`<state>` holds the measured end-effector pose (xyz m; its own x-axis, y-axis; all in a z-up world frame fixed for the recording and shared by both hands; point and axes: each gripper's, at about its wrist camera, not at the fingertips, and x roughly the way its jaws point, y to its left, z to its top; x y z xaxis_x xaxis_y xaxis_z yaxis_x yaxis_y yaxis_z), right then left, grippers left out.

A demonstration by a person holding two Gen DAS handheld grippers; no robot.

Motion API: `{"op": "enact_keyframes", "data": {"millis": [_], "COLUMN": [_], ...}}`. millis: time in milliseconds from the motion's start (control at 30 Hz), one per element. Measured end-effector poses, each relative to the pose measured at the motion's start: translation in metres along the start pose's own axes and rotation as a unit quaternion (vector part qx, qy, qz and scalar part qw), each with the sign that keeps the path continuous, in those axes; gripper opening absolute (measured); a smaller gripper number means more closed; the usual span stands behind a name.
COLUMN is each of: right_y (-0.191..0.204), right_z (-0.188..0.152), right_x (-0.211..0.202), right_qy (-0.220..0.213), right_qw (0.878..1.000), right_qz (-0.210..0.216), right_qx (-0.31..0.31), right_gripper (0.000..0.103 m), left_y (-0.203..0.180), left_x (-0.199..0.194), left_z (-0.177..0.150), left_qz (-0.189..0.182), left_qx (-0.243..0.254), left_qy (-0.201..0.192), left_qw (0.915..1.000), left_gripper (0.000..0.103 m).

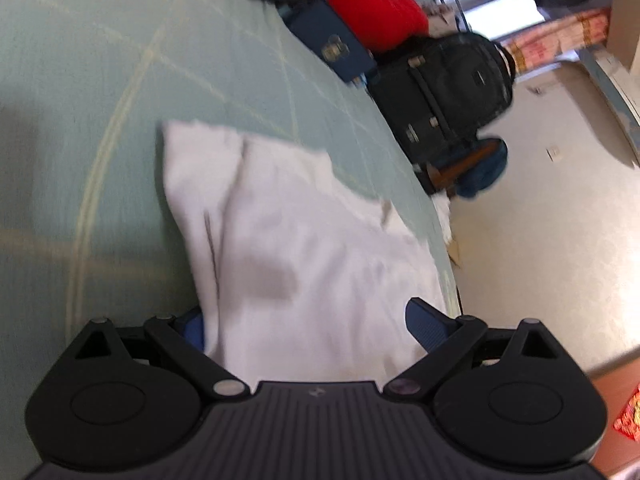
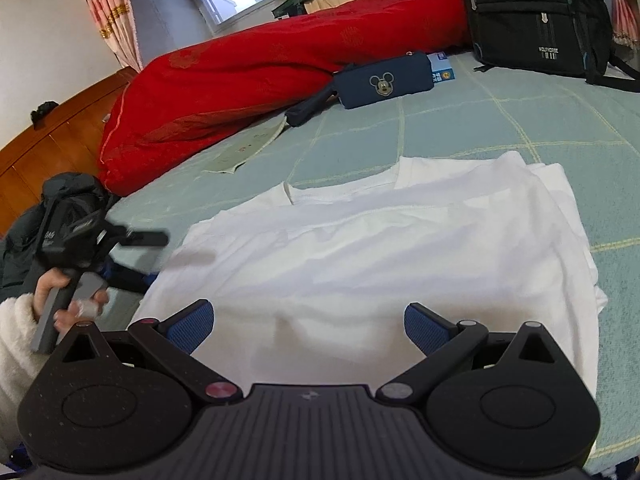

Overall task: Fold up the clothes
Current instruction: 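Close the left gripper on the side edge of the white sweatshirt, then hold the gripped side edge with the left gripper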

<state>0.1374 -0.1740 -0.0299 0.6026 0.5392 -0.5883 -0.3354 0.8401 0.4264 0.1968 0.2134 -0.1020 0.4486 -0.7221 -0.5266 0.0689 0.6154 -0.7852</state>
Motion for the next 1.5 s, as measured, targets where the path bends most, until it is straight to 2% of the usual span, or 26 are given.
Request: {"op": "enact_keyframes", "data": {"millis": [133,333,400,467,533,600,633,667,700,833,1000,1100,1300,1500], "right_y": [0.001,0.001,0.0,-0.001,-0.001,-0.001,-0.002,-0.002,-0.002,0.001,0.002,0.003,0.0,-0.004], "right_z": [-0.001,-0.001,-0.001,-0.002,-0.003,-0.003,-0.003,-0.003,-0.002,0.001,0.025,0.041,0.062,0.077], "right_x": [-0.001,-0.007,-0.006,-0.003,-0.001,0.001,0.003,0.004,0.005,0.008,0.031,0.056,0.105,0.146], "right_qy": [0.002,-0.007,-0.007,-0.002,0.002,0.004,0.005,0.007,0.008,0.006,0.018,0.031,0.06,0.069], "right_qw": [1.0,1.0,1.0,1.0,1.0,1.0,1.0,1.0,1.0,1.0,0.997,0.994,0.989,0.99], "right_qz": [0.003,0.001,0.001,0.002,0.003,0.007,0.007,0.007,0.007,0.014,0.068,0.087,0.089,0.066], "right_qx": [-0.002,-0.001,0.003,0.003,0.001,0.001,0.002,0.002,0.003,0.0,0.031,0.059,0.101,0.108], "right_gripper": [0.103,0.103,0.103,0.103,0.103,0.103,0.103,0.103,0.103,0.103,0.103,0.103,0.103,0.103], "left_y": [0.002,0.007,0.003,-0.001,0.004,0.01,0.015,0.019,0.021,0.005,-0.013,-0.014,-0.014,-0.018], "left_x": [0.008,0.03,0.029,0.025,0.021,0.017,0.016,0.016,0.017,0.019,0.02,0.02,0.022,0.024], "left_z": [0.006,0.029,0.027,0.02,0.017,0.016,0.017,0.018,0.018,0.013,0.009,0.008,0.009,0.009], "left_qz": [0.009,-0.001,0.0,-0.005,0.005,0.019,0.029,0.039,0.05,0.089,0.134,0.14,0.144,0.152], "left_qx": [-0.001,-0.005,-0.002,0.021,0.026,0.026,0.016,0.01,0.009,0.048,0.087,0.088,0.09,0.106], "left_qy": [0.012,0.01,0.014,0.033,0.038,0.04,0.039,0.038,0.038,0.03,0.025,0.024,0.027,0.031], "left_qw": [0.9999,0.9999,0.9999,0.9992,0.9989,0.9987,0.9987,0.9984,0.998,0.9944,0.9868,0.986,0.9851,0.9822], "left_gripper": [0.096,0.095,0.094,0.092,0.082,0.053,0.044,0.028,0.026,0.026,0.026,0.026,0.026,0.026]}}
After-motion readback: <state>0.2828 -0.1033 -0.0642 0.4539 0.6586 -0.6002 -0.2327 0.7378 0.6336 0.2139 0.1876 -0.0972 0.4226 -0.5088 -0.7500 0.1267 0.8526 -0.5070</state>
